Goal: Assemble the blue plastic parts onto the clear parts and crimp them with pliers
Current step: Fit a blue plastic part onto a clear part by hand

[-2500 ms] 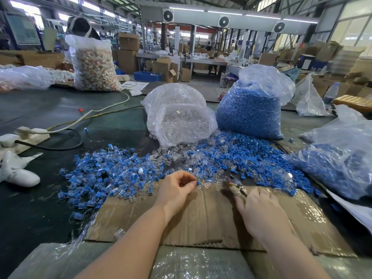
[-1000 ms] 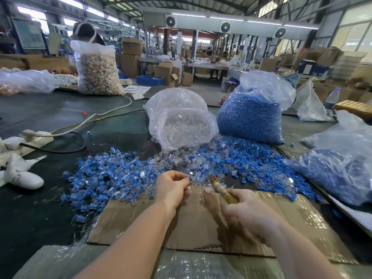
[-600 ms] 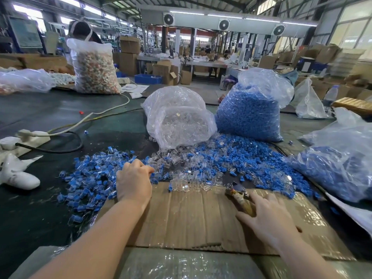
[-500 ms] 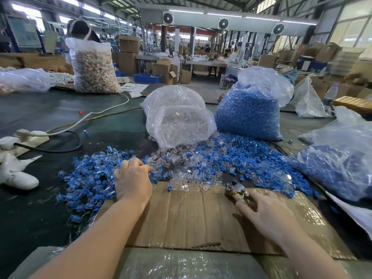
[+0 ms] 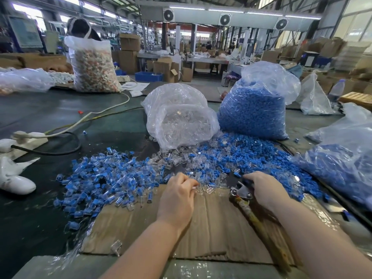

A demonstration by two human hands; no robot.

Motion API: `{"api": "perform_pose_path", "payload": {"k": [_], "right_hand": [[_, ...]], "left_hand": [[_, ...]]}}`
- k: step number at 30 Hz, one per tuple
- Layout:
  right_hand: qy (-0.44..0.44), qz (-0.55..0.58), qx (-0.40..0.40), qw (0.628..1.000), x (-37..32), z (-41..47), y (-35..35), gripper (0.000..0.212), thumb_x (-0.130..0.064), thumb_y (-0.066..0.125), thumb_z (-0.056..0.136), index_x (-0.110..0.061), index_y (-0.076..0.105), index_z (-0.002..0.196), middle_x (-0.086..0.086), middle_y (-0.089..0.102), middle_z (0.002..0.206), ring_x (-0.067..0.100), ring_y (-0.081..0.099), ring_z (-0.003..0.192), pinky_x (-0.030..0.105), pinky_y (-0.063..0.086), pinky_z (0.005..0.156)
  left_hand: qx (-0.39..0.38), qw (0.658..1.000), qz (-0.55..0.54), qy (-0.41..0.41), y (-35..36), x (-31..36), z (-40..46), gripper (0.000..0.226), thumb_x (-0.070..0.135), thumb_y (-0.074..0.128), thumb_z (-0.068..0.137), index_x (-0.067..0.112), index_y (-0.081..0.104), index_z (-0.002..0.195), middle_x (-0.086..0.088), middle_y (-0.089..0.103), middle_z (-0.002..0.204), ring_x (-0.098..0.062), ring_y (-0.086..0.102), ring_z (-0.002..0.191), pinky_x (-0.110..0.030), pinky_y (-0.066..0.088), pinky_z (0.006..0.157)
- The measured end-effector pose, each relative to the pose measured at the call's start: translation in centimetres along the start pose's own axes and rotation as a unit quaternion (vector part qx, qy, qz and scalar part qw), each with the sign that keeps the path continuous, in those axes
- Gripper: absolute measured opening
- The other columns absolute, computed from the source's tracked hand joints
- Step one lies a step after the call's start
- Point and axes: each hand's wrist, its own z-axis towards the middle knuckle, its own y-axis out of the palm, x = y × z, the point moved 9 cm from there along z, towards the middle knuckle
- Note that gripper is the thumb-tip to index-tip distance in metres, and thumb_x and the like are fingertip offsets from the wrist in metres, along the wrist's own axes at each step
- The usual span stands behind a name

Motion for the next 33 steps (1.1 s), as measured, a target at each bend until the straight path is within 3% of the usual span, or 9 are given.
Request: {"api": "perform_pose_path", "payload": {"k": [3, 10, 15, 22, 24, 28, 33], "right_hand": [[-0.015, -0.03, 0.001, 0.999, 0.0, 0.7, 0.1, 0.042, -0.007, 0.054, 0.09, -0.028, 0.056, 0.127, -0.003, 0.057, 0.12, 0.019, 0.054, 0.11, 0.03, 0.048, 0.088], [-0.012, -0.033, 0.048, 0.998, -0.3, 0.3, -1.3, 0.021, -0.014, 0.05, 0.094, -0.019, 0.064, 0.109, 0.001, 0.062, 0.109, 0.02, 0.057, 0.101, 0.03, 0.048, 0.084], [-0.031, 0.143, 0.155, 0.977, -3.7, -2.2, -4.0, 0.027, -0.011, 0.046, 0.096, -0.015, 0.064, 0.116, 0.001, 0.065, 0.113, 0.016, 0.058, 0.104, 0.024, 0.041, 0.09], [-0.038, 0.284, 0.172, 0.943, -8.2, -5.8, -2.4, 0.025, -0.008, 0.049, 0.094, -0.014, 0.068, 0.109, -0.002, 0.068, 0.104, 0.011, 0.059, 0.095, 0.021, 0.044, 0.087], [-0.023, 0.3, 0.177, 0.937, -8.1, -6.4, -1.5, 0.025, -0.008, 0.049, 0.094, -0.014, 0.068, 0.109, -0.002, 0.069, 0.103, 0.012, 0.059, 0.095, 0.02, 0.043, 0.086], [-0.017, 0.309, 0.181, 0.934, -8.0, -7.0, -0.3, 0.023, -0.009, 0.051, 0.093, -0.015, 0.068, 0.106, -0.003, 0.069, 0.102, 0.012, 0.059, 0.095, 0.017, 0.038, 0.082], [-0.006, 0.331, 0.183, 0.926, -7.5, -7.0, 0.1, 0.02, -0.01, 0.054, 0.092, -0.016, 0.069, 0.103, -0.004, 0.069, 0.098, 0.009, 0.059, 0.089, 0.015, 0.039, 0.079]], "left_hand": [[-0.015, 1.0, -0.009, -0.002, 0.3, -0.3, 0.1, 0.029, 0.022, 0.053, 0.093, 0.02, 0.058, 0.122, 0.011, 0.049, 0.104, 0.002, 0.04, 0.094, -0.002, 0.031, 0.08], [-0.021, 1.0, -0.022, 0.001, 0.4, 0.0, 0.0, 0.025, 0.018, 0.057, 0.091, 0.015, 0.063, 0.115, 0.009, 0.052, 0.101, -0.002, 0.05, 0.089, -0.013, 0.042, 0.088], [-0.029, 0.999, -0.026, -0.014, 0.5, 0.1, 0.0, 0.02, 0.021, 0.059, 0.09, 0.016, 0.063, 0.109, 0.008, 0.052, 0.107, -0.004, 0.052, 0.09, -0.016, 0.045, 0.089], [-0.018, 0.999, -0.024, -0.02, -0.1, 0.2, -0.1, 0.003, 0.019, 0.061, 0.089, 0.021, 0.059, 0.089, 0.012, 0.05, 0.089, -0.005, 0.052, 0.083, -0.011, 0.038, 0.074], [-0.013, 0.999, -0.029, -0.019, -0.2, 0.2, -0.2, 0.008, 0.018, 0.06, 0.089, 0.023, 0.058, 0.094, 0.012, 0.051, 0.088, -0.005, 0.053, 0.084, -0.012, 0.04, 0.074], [-0.018, 1.0, -0.016, -0.007, 0.1, 0.1, -0.2, 0.033, 0.019, 0.058, 0.09, 0.02, 0.057, 0.123, 0.008, 0.055, 0.1, -0.005, 0.05, 0.091, -0.016, 0.043, 0.084], [-0.029, 0.999, -0.023, -0.019, 0.4, -0.2, -0.2, 0.024, 0.026, 0.059, 0.089, 0.019, 0.061, 0.112, 0.007, 0.05, 0.105, -0.005, 0.053, 0.091, -0.018, 0.046, 0.085]]}}
